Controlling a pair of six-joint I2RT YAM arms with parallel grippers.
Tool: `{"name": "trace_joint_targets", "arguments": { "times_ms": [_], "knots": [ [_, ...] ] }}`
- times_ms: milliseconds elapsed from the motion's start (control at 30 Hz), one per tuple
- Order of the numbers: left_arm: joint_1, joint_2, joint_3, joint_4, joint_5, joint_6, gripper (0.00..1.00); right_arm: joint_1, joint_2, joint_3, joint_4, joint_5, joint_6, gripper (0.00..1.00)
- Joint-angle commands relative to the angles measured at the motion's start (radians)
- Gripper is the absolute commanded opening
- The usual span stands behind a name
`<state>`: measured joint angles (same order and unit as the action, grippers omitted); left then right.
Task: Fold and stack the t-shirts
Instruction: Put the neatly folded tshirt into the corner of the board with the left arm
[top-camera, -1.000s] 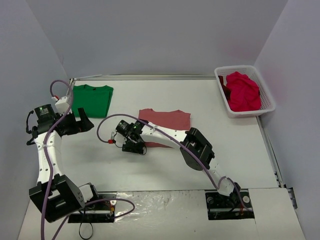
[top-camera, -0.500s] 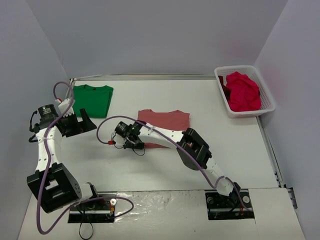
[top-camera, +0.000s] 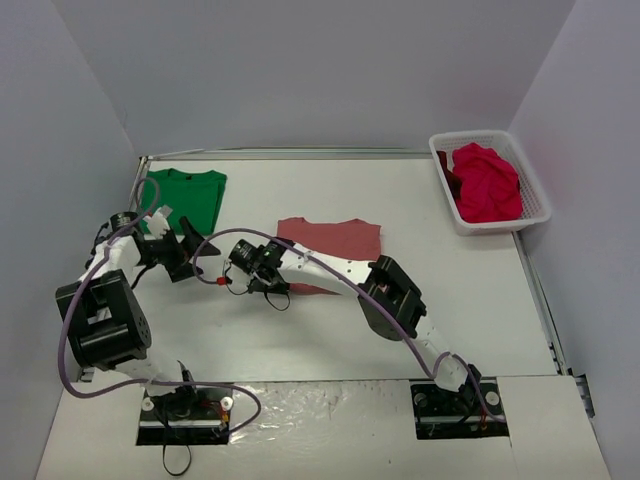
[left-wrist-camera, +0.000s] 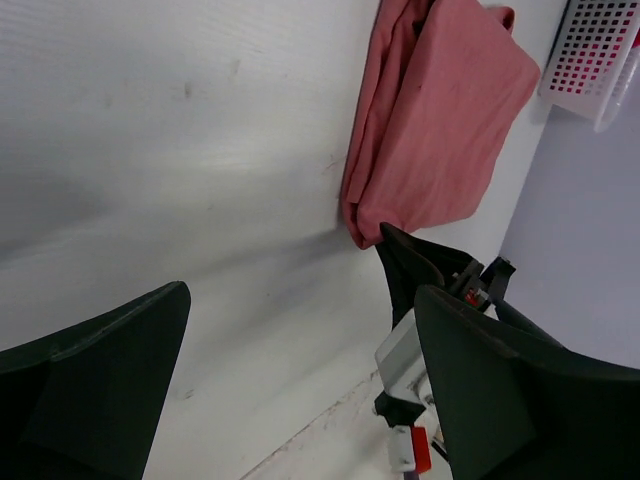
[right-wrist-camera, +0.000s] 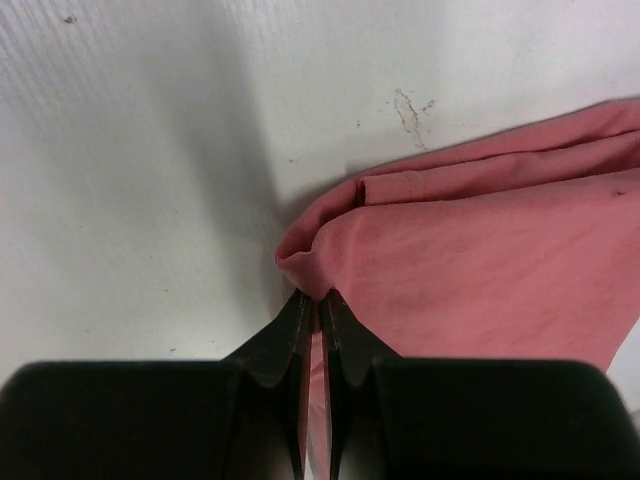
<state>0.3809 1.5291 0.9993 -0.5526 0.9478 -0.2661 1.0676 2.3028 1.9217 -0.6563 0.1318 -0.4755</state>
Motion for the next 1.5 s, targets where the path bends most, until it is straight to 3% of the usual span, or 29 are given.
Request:
{"name": "trace_joint_targets", "arguments": {
  "times_ms": [0, 167, 467, 667, 967, 1100, 1467],
  "knots": [
    [-0.059, 0.057, 0.028, 0.042, 0.092, -0.097, 0.94, -0.020, -0.059, 0.056, -0.057, 0.048, -0.008, 0.00],
    [-0.085, 0.239, 0.009, 0.222, 0.230, -0.280, 0.94, -0.047, -0.037, 0.141, -0.092, 0.019, -0.003, 0.00],
    [-0.247, 0.356, -0.011, 0.688, 0.167, -0.664, 0.94, -0.054, -0.040, 0.186, -0.128, 0.025, -0.005, 0.00],
    [-0.316, 0.427, 0.007, 0.856, 0.123, -0.820, 0.94, -0.055, -0.046, 0.171, -0.135, 0.020, -0.006, 0.00],
    [-0.381, 0.551, 0.085, 0.881, 0.152, -0.843, 0.94, -0.055, -0.052, 0.155, -0.138, 0.022, -0.009, 0.00],
    [-0.470, 0.595, 0.131, 0.881, 0.193, -0.840, 0.94, -0.057, -0.046, 0.161, -0.141, 0.023, -0.009, 0.00],
    [-0.524, 0.579, 0.162, 0.697, 0.212, -0.697, 0.94, -0.058, -0.020, 0.163, -0.154, 0.015, -0.011, 0.00]
  ]
}}
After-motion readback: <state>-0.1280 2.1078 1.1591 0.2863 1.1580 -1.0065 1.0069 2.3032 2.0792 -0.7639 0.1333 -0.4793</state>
